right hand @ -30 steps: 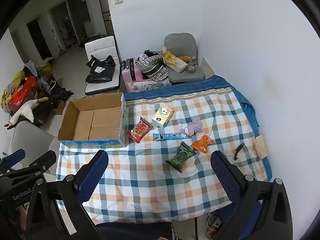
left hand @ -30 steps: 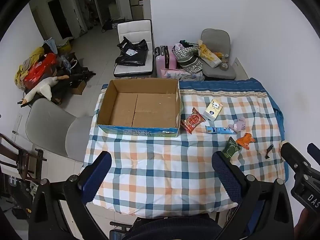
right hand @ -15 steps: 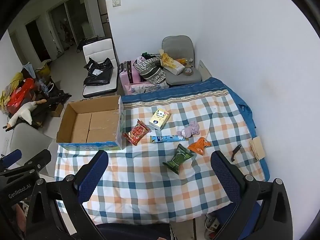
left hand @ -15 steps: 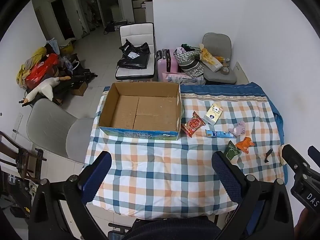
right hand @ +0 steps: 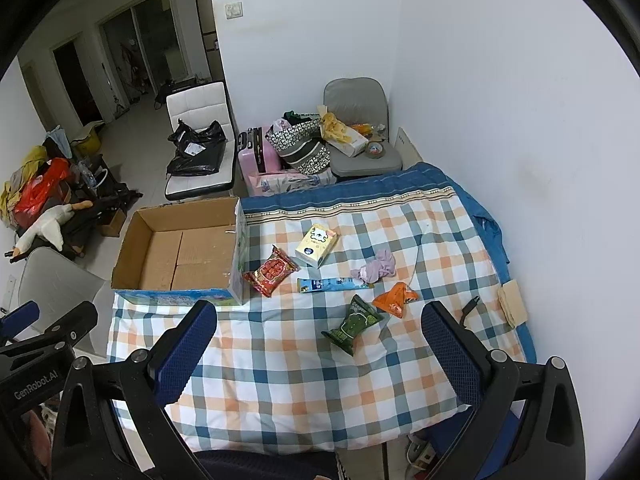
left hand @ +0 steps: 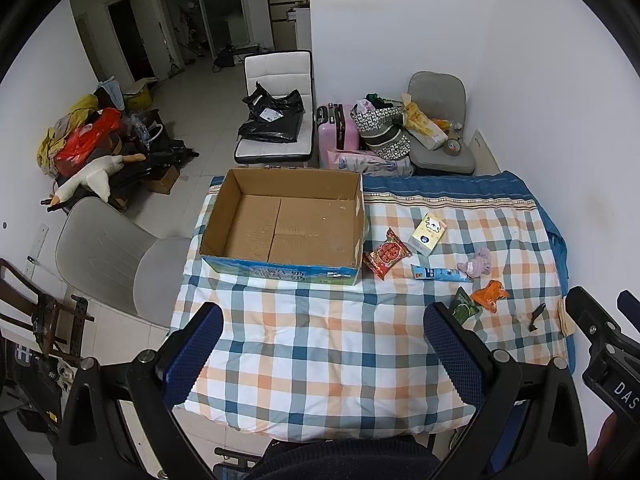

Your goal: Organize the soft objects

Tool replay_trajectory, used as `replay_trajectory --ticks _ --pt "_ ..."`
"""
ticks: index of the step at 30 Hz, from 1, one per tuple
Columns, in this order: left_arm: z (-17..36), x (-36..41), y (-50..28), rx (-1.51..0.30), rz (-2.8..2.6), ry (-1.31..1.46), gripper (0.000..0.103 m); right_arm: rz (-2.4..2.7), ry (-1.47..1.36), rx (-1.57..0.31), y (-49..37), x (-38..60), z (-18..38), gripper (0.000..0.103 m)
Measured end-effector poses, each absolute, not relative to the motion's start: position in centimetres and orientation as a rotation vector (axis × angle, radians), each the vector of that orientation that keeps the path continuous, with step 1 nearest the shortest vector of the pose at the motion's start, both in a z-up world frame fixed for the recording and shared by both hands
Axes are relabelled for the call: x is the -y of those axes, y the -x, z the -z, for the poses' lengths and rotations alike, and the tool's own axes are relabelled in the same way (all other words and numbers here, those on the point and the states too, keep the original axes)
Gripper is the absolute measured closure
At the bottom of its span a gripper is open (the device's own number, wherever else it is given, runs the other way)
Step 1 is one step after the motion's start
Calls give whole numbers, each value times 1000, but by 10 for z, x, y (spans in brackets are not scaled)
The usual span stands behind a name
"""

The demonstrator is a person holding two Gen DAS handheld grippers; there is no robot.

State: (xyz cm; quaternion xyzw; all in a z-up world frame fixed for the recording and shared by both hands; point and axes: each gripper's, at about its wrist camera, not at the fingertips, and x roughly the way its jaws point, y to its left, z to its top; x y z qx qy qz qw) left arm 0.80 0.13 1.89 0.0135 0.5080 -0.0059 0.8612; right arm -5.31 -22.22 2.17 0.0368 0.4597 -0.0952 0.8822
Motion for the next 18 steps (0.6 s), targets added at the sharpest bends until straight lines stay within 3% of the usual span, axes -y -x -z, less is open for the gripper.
replay_trajectory --ticks 18 --pt "-18 -1 -5 -1056 14 -28 0 203 -67 -947 54 219 -27 0"
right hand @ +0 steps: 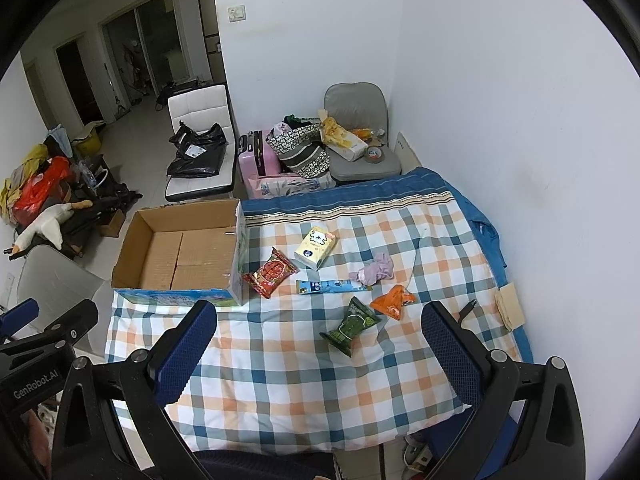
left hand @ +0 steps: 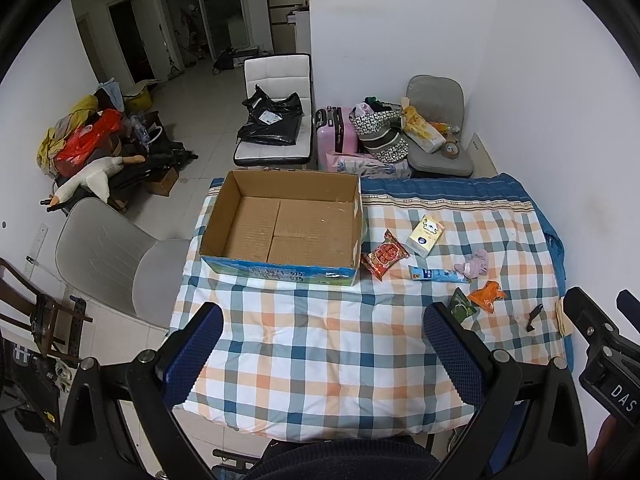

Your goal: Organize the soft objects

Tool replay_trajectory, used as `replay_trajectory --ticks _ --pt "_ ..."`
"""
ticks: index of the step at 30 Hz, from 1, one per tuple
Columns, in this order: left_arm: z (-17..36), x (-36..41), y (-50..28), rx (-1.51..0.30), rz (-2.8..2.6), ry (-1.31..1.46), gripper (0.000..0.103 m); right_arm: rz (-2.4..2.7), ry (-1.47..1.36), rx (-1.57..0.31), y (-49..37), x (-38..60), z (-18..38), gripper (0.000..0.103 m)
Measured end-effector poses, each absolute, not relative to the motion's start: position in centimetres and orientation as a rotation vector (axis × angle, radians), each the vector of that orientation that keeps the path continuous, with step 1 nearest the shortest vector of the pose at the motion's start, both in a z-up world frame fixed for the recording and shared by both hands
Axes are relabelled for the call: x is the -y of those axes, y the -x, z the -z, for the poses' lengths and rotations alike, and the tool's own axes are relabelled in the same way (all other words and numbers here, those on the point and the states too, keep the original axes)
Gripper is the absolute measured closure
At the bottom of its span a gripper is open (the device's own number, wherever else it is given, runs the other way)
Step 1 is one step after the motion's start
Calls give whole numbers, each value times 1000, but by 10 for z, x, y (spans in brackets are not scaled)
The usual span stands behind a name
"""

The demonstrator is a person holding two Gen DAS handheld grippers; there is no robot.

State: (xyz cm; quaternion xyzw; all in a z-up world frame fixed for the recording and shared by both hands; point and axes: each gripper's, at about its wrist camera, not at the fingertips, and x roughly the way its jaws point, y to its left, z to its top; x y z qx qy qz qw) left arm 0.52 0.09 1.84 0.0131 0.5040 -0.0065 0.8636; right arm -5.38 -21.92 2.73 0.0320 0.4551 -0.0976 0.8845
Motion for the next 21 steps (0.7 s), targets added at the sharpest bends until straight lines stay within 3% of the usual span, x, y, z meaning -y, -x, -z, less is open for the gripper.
replay_trajectory --ticks 21 --pt "-18 -2 -3 -1048 14 -25 0 229 -34 -909 62 221 -41 0"
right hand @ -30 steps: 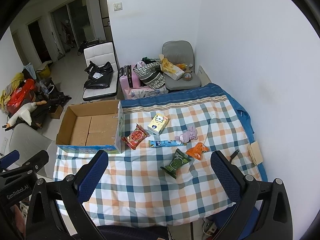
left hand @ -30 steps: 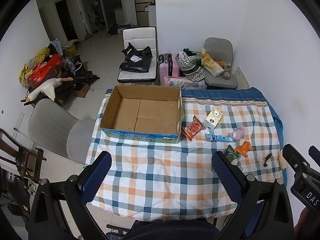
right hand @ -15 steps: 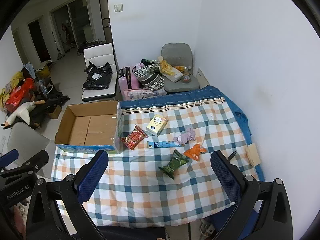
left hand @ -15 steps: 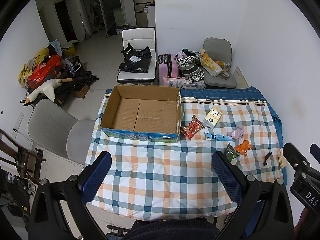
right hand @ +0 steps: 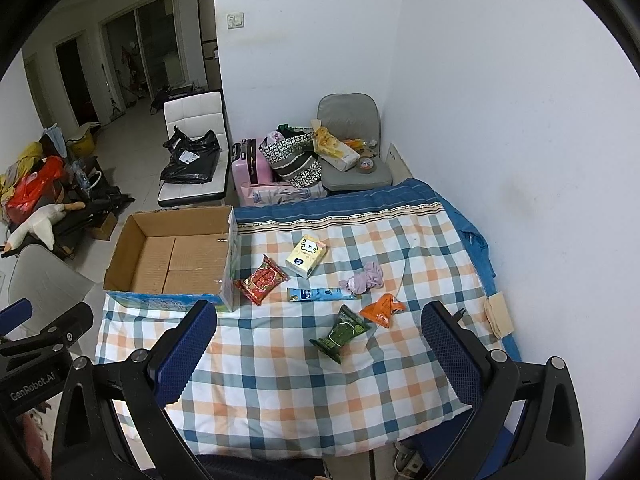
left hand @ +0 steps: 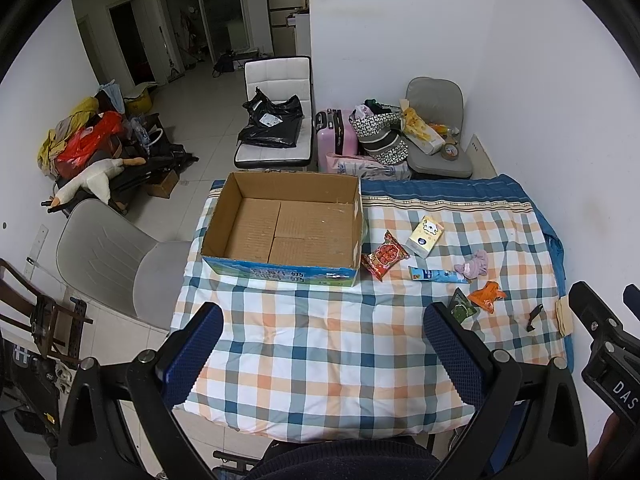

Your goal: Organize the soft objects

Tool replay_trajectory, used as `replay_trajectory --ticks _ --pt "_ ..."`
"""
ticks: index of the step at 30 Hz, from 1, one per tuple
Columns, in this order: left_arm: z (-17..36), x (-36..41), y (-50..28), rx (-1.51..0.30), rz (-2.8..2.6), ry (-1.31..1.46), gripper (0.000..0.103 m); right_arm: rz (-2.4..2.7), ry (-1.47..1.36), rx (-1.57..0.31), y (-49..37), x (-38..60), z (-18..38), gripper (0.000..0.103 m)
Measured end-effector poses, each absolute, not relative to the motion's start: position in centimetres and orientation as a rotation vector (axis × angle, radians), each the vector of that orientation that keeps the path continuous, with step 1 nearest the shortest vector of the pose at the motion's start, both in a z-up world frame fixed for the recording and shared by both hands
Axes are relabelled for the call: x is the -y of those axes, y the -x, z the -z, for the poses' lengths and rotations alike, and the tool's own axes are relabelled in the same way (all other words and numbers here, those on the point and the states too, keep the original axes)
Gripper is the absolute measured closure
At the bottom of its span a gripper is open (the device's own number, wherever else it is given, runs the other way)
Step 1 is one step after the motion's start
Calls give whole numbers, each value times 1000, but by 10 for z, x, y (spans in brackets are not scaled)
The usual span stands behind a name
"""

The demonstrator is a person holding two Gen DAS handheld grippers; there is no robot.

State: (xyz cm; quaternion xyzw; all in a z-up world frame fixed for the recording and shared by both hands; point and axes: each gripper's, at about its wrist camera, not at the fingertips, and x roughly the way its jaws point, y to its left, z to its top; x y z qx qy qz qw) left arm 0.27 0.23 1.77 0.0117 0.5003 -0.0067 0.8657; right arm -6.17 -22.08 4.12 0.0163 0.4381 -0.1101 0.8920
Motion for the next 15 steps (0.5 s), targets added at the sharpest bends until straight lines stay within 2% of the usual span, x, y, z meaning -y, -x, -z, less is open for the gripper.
replay_trajectory --ticks 15 --pt "-18 -3 -1 -1049 12 -22 0 226 -30 -912 64 218 -39 0"
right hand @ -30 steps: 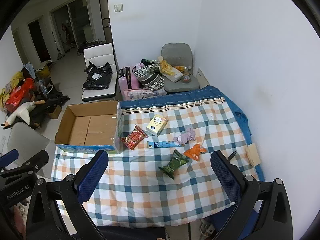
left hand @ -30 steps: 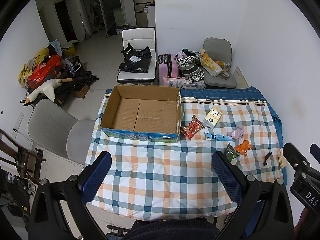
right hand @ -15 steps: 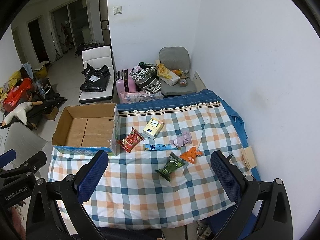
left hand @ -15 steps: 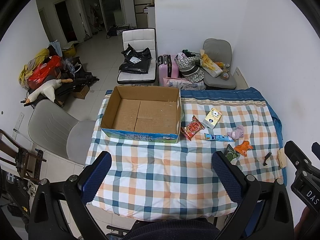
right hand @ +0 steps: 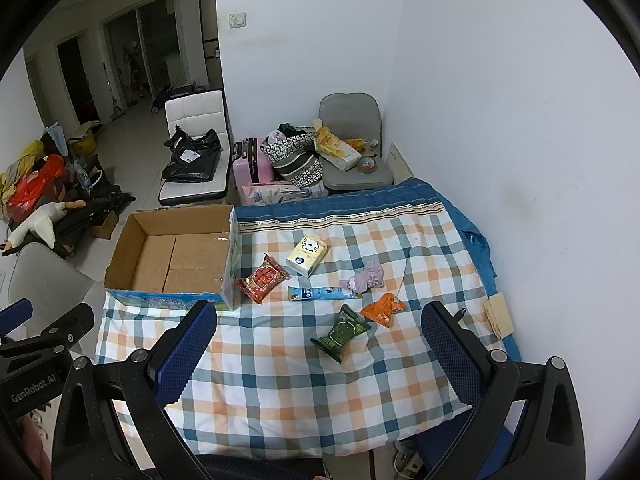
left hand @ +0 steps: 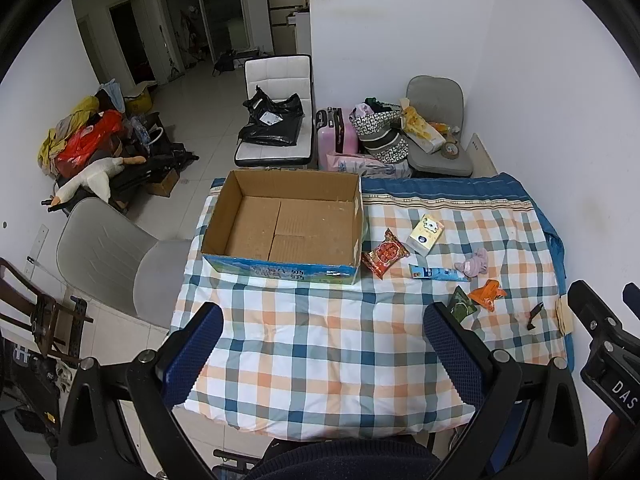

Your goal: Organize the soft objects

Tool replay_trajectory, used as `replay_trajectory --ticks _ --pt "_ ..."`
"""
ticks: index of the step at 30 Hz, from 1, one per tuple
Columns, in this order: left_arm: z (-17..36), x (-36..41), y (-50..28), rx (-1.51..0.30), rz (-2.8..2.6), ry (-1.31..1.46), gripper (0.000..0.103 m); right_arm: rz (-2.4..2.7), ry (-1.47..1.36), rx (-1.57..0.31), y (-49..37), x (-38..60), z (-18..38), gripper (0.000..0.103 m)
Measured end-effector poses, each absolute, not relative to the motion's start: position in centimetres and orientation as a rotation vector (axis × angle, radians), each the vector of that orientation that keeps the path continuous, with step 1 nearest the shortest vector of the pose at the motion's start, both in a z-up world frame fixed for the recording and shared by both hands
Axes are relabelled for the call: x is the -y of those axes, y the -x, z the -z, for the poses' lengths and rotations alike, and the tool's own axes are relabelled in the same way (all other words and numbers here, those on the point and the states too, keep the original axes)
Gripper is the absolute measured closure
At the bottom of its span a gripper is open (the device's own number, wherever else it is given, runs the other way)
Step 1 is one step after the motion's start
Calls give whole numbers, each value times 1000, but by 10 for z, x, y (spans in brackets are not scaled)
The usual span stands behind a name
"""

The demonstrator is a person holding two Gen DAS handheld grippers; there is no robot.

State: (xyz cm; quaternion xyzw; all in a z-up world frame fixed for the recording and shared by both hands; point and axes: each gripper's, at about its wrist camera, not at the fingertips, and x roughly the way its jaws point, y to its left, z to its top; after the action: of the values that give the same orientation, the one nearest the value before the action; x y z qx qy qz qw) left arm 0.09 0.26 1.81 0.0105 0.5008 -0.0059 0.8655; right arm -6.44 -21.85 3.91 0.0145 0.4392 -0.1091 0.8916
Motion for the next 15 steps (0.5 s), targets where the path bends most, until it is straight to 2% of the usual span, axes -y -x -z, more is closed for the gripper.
replay_trajectory --ticks 15 --pt "-19 -3 1 -1050 14 -22 0 226 -35 -917 65 218 -39 0"
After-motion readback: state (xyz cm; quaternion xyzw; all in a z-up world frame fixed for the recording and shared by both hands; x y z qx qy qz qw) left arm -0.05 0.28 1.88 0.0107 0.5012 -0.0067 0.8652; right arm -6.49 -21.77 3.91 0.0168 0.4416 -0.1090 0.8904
